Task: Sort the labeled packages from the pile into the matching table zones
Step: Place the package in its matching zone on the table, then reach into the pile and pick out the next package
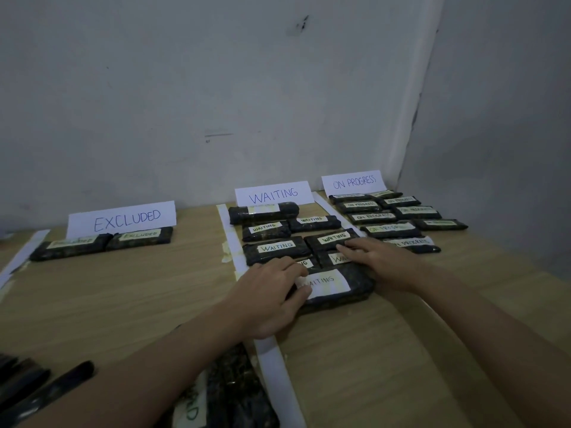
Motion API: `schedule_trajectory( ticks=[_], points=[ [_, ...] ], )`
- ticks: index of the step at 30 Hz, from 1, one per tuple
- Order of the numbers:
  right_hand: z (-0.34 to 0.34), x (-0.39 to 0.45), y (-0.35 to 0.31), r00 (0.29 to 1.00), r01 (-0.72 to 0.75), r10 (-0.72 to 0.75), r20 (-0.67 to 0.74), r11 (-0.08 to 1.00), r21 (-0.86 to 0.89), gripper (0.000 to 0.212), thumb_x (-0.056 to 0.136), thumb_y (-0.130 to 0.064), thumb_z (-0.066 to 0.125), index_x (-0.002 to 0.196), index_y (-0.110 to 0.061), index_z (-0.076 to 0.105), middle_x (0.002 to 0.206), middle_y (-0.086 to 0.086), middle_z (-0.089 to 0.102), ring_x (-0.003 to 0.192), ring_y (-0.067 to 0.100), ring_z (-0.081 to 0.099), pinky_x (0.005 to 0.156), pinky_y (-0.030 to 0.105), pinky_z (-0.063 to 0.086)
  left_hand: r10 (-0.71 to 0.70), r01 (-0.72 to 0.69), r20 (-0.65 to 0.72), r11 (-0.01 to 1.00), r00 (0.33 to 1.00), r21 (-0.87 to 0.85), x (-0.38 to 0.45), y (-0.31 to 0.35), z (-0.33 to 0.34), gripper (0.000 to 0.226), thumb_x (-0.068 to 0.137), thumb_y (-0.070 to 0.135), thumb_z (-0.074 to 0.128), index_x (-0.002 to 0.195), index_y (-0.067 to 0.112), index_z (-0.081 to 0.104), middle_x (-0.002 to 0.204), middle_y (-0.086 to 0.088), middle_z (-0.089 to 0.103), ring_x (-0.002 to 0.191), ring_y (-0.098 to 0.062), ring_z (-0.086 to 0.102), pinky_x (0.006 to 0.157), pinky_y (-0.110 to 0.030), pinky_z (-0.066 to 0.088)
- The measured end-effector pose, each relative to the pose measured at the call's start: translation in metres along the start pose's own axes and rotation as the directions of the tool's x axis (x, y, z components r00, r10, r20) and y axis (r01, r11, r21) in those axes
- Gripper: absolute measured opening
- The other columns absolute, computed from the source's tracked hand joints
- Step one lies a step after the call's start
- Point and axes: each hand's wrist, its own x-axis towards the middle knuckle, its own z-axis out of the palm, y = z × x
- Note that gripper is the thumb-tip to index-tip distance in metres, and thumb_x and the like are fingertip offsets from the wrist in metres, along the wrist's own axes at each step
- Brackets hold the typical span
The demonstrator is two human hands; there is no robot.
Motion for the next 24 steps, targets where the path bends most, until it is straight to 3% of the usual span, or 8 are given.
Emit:
schedule_trajectory(
  ticks=[3, 7, 9, 11, 14, 18, 20, 24],
  points=[
    [-0.008, 0.0, -0.005, 0.986, 0.015, -0.016, -0.163, 1.0, -0.003, 0.065, 0.084, -0.001, 0.053, 0.143, -0.017, 0.03, 0.147, 0.005, 0.034, 0.134, 0.023, 0.032, 0.107, 0.033, 0.032, 0.013, -0.013, 0.005, 0.998, 1.0, 0.063, -0.006, -0.002, -0.011, 0.049, 0.087, 0.045, 0.025, 0.12, 0.02, 0.051, 0.117, 0.005, 0.055, 0.107, -0.013, 0.05, 0.087, -0.028, 0.039],
    [-0.03, -0.002, -0.037, 0.945, 0.049, -0.029, -0.327, 0.997, 0.052, 0.062, 0.079, 0.009, 0.052, 0.137, -0.014, 0.042, 0.141, 0.007, 0.045, 0.129, 0.025, 0.041, 0.104, 0.037, 0.036, 0.001, -0.007, 0.039, 0.988, 0.999, 0.155, -0.023, -0.005, -0.03, 0.038, 0.095, 0.038, 0.033, 0.122, 0.017, 0.051, 0.118, 0.001, 0.055, 0.11, -0.017, 0.05, 0.089, -0.03, 0.036],
    [-0.04, -0.004, -0.061, 0.885, 0.164, -0.116, -0.452, 0.984, 0.068, 0.048, 0.078, 0.005, 0.059, 0.124, -0.008, 0.057, 0.123, 0.011, 0.061, 0.11, 0.028, 0.059, 0.089, 0.038, 0.048, -0.013, 0.002, 0.061, 0.985, 0.998, 0.174, -0.036, -0.01, -0.041, 0.04, 0.094, 0.038, 0.033, 0.124, 0.017, 0.051, 0.122, 0.0, 0.055, 0.114, -0.019, 0.05, 0.095, -0.034, 0.038],
    [-0.046, -0.007, -0.088, 0.835, 0.265, -0.16, -0.526, 0.956, 0.129, 0.031, 0.082, -0.005, 0.057, 0.112, -0.006, 0.065, 0.107, 0.011, 0.068, 0.094, 0.028, 0.065, 0.078, 0.038, 0.053, -0.039, 0.024, 0.08, 0.982, 0.996, 0.187, -0.052, -0.017, -0.054, 0.043, 0.092, 0.036, 0.033, 0.126, 0.018, 0.05, 0.128, -0.001, 0.054, 0.119, -0.02, 0.048, 0.098, -0.036, 0.037],
    [-0.055, -0.011, -0.134, 0.84, 0.353, -0.199, -0.504, 0.906, 0.232, 0.032, 0.086, -0.017, 0.045, 0.109, -0.009, 0.067, 0.102, 0.006, 0.068, 0.092, 0.024, 0.063, 0.077, 0.037, 0.053, -0.077, 0.056, 0.098, 0.977, 0.992, 0.206, -0.079, -0.03, -0.07, 0.036, 0.094, 0.023, 0.039, 0.129, 0.019, 0.049, 0.133, 0.0, 0.052, 0.122, -0.02, 0.047, 0.098, -0.033, 0.036],
    [-0.057, -0.016, -0.183, 0.835, 0.44, -0.269, -0.48, 0.85, 0.289, 0.03, 0.085, -0.018, 0.047, 0.106, -0.012, 0.068, 0.097, 0.003, 0.069, 0.086, 0.019, 0.063, 0.072, 0.027, 0.047, -0.108, 0.086, 0.104, 0.976, 0.989, 0.198, -0.114, -0.042, -0.087, 0.033, 0.094, 0.017, 0.041, 0.124, 0.02, 0.053, 0.129, 0.001, 0.054, 0.117, -0.021, 0.049, 0.094, -0.032, 0.038],
    [-0.058, -0.02, -0.203, 0.834, 0.462, -0.291, -0.468, 0.833, 0.304, 0.029, 0.086, -0.021, 0.049, 0.107, -0.017, 0.068, 0.098, 0.0, 0.069, 0.085, 0.017, 0.062, 0.071, 0.031, 0.05, -0.119, 0.098, 0.102, 0.976, 0.988, 0.193, -0.13, -0.045, -0.093, 0.032, 0.094, 0.016, 0.041, 0.122, 0.02, 0.054, 0.127, 0.002, 0.055, 0.115, -0.02, 0.051, 0.093, -0.032, 0.038],
    [-0.058, -0.022, -0.232, 0.863, 0.46, -0.32, -0.39, 0.817, 0.348, 0.04, 0.084, -0.04, 0.051, 0.12, -0.025, 0.058, 0.116, -0.004, 0.06, 0.103, 0.014, 0.056, 0.085, 0.036, 0.049, -0.128, 0.109, 0.104, 0.979, 0.986, 0.173, -0.154, -0.05, -0.098, 0.031, 0.094, 0.017, 0.043, 0.122, 0.019, 0.055, 0.126, 0.003, 0.056, 0.115, -0.018, 0.051, 0.094, -0.032, 0.039]
  ],
)
